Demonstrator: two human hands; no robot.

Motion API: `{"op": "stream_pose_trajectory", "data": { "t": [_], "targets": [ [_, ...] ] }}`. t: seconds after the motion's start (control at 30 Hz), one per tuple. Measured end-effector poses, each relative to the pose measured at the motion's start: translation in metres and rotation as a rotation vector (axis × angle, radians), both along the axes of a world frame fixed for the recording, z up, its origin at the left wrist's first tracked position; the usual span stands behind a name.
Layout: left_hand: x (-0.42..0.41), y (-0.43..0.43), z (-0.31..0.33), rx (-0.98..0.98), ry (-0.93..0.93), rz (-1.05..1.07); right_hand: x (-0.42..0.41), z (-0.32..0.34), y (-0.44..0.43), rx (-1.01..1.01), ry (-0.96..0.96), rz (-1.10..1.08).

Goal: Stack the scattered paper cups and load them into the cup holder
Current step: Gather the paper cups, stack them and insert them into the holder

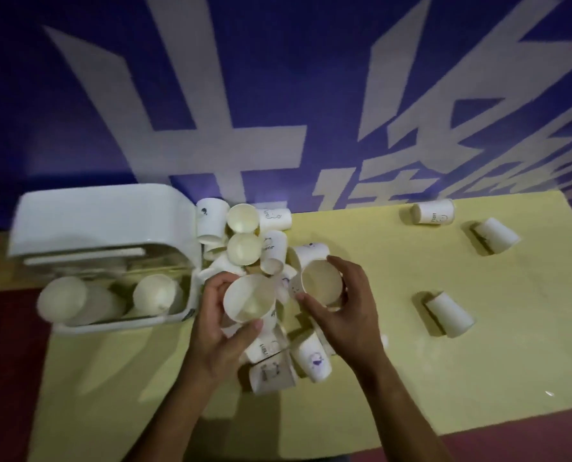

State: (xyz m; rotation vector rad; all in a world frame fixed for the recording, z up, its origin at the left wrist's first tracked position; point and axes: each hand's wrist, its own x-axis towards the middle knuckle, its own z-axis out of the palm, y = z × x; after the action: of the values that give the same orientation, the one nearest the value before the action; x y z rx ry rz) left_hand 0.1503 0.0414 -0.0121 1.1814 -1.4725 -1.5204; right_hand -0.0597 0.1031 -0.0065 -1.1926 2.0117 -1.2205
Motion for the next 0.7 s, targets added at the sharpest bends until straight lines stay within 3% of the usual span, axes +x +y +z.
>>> {"op": "stream_pose_trajectory", "data": {
  "t": [0.2,0.33,0.47,0.7],
  "targets": [
    [0.105,-0.012,0.005,-0.067,-0.228,0.018,0.103,-0.003,-0.027,-0.019,-0.018,0.077],
    [0.145,-0.025,-0.001,-0.087,-0.263,0.116,0.148,-0.004,-0.041,-0.021,-0.013,0.106],
    [0.161,-0.042,-0.011,-0.112,-0.264,0.183,0.168,-0.008,-0.050,-0.020,0.003,0.095],
    [0.162,-0.065,-0.043,-0.158,-0.397,0.101,0.176,-0.007,-0.059,0.018,0.021,0.044]
  ]
}}
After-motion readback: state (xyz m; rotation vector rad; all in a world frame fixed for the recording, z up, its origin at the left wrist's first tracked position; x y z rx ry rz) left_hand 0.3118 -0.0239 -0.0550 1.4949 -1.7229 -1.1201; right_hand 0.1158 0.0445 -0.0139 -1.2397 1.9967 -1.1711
